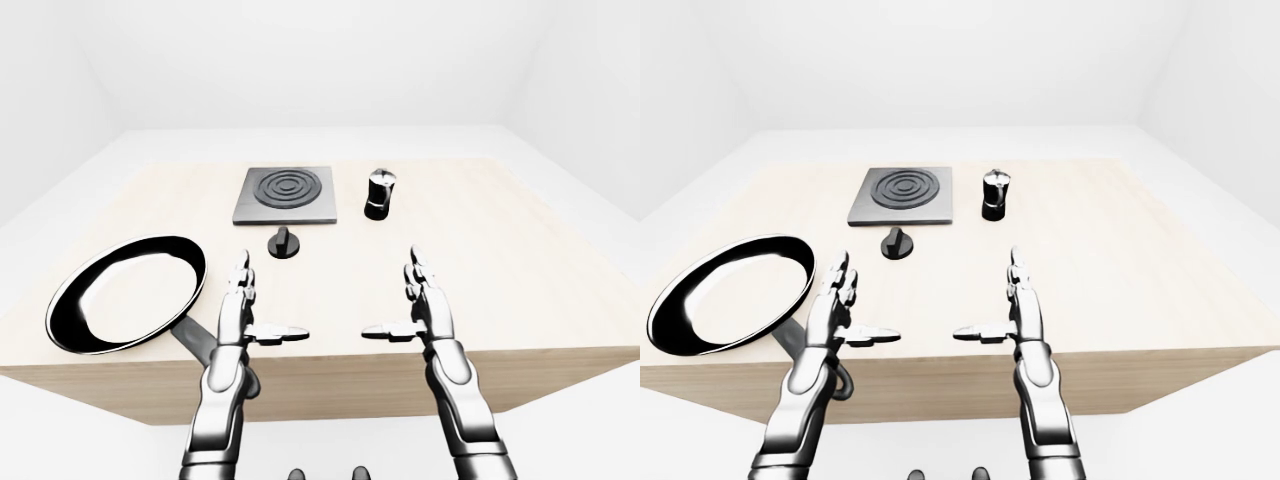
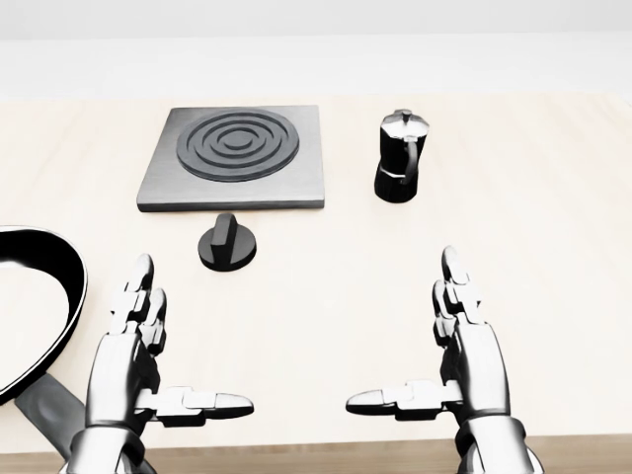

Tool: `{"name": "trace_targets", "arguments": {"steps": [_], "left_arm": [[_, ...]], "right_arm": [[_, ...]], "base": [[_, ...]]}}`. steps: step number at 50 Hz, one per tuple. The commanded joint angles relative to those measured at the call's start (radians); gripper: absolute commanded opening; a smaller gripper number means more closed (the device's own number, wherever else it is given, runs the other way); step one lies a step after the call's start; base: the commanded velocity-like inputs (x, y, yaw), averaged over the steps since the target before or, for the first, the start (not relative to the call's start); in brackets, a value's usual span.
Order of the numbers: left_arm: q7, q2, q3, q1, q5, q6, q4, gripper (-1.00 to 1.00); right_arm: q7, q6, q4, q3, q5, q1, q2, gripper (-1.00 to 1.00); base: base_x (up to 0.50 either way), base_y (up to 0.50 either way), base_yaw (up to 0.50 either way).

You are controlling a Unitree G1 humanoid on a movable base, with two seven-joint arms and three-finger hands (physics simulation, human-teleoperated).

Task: Turn on the stove.

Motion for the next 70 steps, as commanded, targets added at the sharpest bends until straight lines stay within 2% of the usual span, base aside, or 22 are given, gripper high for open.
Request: {"name": "trace_targets", "arguments": {"steps": [1,4,7,8,9,14,15,20,23,26,34,37,52,56,70], "left_arm": [[-0.026,0.015,0.027,-0.004,-0.009,0.015,0.009,1.00],[-0.028,0.014,0.029,-0.007,-0.012,0.007,0.024,1.00],[-0.029,0.015,0.032,-0.014,-0.018,0.011,0.034,1.00],[-0.029,0.015,0.033,-0.018,-0.021,0.013,0.039,1.00],[-0.028,0.015,0.032,-0.015,-0.022,0.028,0.023,1.00],[-0.030,0.015,0.031,-0.015,-0.024,0.037,0.019,1.00],[-0.030,0.015,0.032,-0.016,-0.025,0.029,0.028,1.00],[-0.035,0.016,0.030,-0.014,-0.025,0.020,0.037,1.00],[-0.037,0.016,0.032,-0.016,-0.028,0.027,0.037,1.00],[-0.039,0.016,0.031,-0.017,-0.027,0.020,0.045,1.00],[-0.040,0.017,0.032,-0.021,-0.029,0.024,0.046,1.00],[-0.041,0.017,0.031,-0.020,-0.028,0.016,0.051,1.00],[-0.042,0.017,0.031,-0.021,-0.030,0.015,0.054,1.00],[-0.042,0.017,0.031,-0.021,-0.030,0.024,0.046,1.00],[-0.044,0.017,0.032,-0.025,-0.032,0.013,0.066,1.00]], "right_arm": [[0.021,0.016,-0.016,-0.013,-0.008,0.010,-0.009,1.00],[0.021,0.022,-0.022,-0.014,-0.008,0.010,-0.008,1.00],[0.020,0.024,-0.019,-0.015,-0.008,0.007,-0.008,1.00],[0.020,0.023,-0.005,-0.018,-0.005,-0.002,-0.008,1.00],[0.019,0.026,-0.004,-0.019,-0.004,-0.004,-0.008,1.00],[0.015,0.030,0.012,-0.018,-0.005,-0.012,-0.009,1.00],[0.015,0.033,0.007,-0.018,-0.005,-0.011,-0.009,1.00],[0.015,0.029,0.001,-0.015,-0.009,-0.003,-0.009,1.00],[0.016,0.026,0.008,-0.017,-0.008,-0.006,-0.009,1.00],[0.016,0.026,0.004,-0.015,-0.009,-0.003,-0.009,1.00],[0.016,0.025,0.006,-0.015,-0.010,-0.006,-0.009,1.00],[0.017,0.024,0.006,-0.016,-0.010,-0.005,-0.009,1.00],[0.016,0.023,0.009,-0.016,-0.011,-0.007,-0.009,1.00],[0.016,0.016,0.019,-0.017,-0.011,-0.010,-0.010,1.00],[0.013,0.015,0.006,-0.014,-0.019,-0.004,-0.010,1.00]], "base": [[0.00,0.00,0.00],[0.00,0.00,0.00],[0.00,0.00,0.00],[0.00,0.00,0.00],[0.00,0.00,0.00],[0.00,0.00,0.00],[0.00,0.00,0.00],[0.00,0.00,0.00],[0.00,0.00,0.00],[0.23,0.00,0.00],[0.28,0.00,0.00],[0.28,0.00,0.00],[0.28,0.00,0.00],[0.28,0.00,0.00],[0.22,0.00,0.00]]}}
